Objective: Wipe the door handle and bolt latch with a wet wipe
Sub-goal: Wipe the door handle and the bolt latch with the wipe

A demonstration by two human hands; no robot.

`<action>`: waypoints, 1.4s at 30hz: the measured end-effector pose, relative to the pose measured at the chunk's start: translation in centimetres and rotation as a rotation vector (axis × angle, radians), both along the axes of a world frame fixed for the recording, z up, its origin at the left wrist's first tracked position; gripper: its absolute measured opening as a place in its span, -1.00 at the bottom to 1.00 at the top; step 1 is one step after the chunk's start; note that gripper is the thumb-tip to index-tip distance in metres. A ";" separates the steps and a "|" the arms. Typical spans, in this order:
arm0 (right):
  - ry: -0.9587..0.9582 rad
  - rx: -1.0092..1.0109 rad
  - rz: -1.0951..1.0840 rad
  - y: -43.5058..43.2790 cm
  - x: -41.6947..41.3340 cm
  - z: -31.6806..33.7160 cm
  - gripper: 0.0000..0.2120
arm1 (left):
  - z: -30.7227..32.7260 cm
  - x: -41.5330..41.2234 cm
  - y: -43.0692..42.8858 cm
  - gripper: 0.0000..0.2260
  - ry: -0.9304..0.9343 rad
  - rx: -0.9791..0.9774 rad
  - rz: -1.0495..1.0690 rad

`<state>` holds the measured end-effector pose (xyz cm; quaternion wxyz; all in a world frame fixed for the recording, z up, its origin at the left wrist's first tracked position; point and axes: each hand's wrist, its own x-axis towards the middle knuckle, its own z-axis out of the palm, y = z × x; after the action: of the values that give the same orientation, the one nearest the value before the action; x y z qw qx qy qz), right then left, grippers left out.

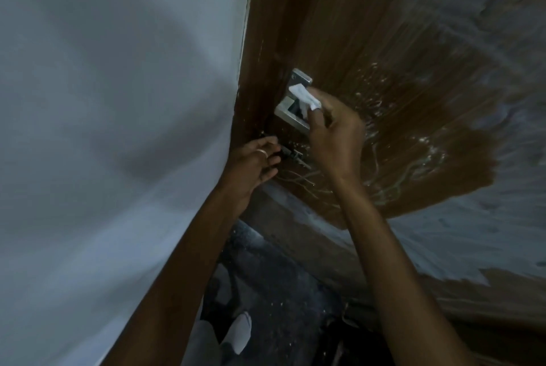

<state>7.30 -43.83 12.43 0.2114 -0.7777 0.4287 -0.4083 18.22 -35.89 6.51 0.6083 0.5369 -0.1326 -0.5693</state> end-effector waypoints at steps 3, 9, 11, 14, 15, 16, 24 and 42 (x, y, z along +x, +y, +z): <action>0.180 -0.267 0.138 -0.9 1.3 -0.4 -0.66 | -0.3 0.7 -0.7 -0.77 -0.039 -0.010 0.052; 0.530 -0.303 0.263 -2.0 2.1 -3.2 -0.68 | -0.2 1.3 -2.9 -0.68 -0.109 -0.057 0.101; 0.702 -0.325 0.249 -2.3 2.0 -3.9 -0.58 | 0.0 1.3 -3.5 -0.68 -0.136 -0.083 0.113; 0.842 -0.361 0.228 -2.5 1.4 -4.3 -0.42 | 0.1 1.2 -4.1 -0.71 -0.147 -0.115 0.129; 0.873 -0.373 0.222 -2.5 1.1 -4.4 -0.40 | 0.0 1.2 -4.3 -0.72 -0.138 -0.121 0.137; 0.901 -0.385 0.220 -2.4 0.6 -4.4 -0.38 | -0.1 1.2 -4.4 -0.72 -0.123 -0.124 0.145; 0.750 -0.349 0.166 -1.1 -1.4 -1.6 -0.47 | -0.5 1.6 -4.7 -0.71 -0.111 -0.125 0.132; 0.897 -0.298 0.162 -0.4 -4.8 -2.2 -0.45 | -0.7 2.3 -4.5 -0.65 -0.114 -0.149 0.075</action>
<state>2.53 -44.27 10.27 -0.0770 -0.9300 0.3523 -0.0717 20.50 -40.39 5.79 0.6589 0.5262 -0.1889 -0.5033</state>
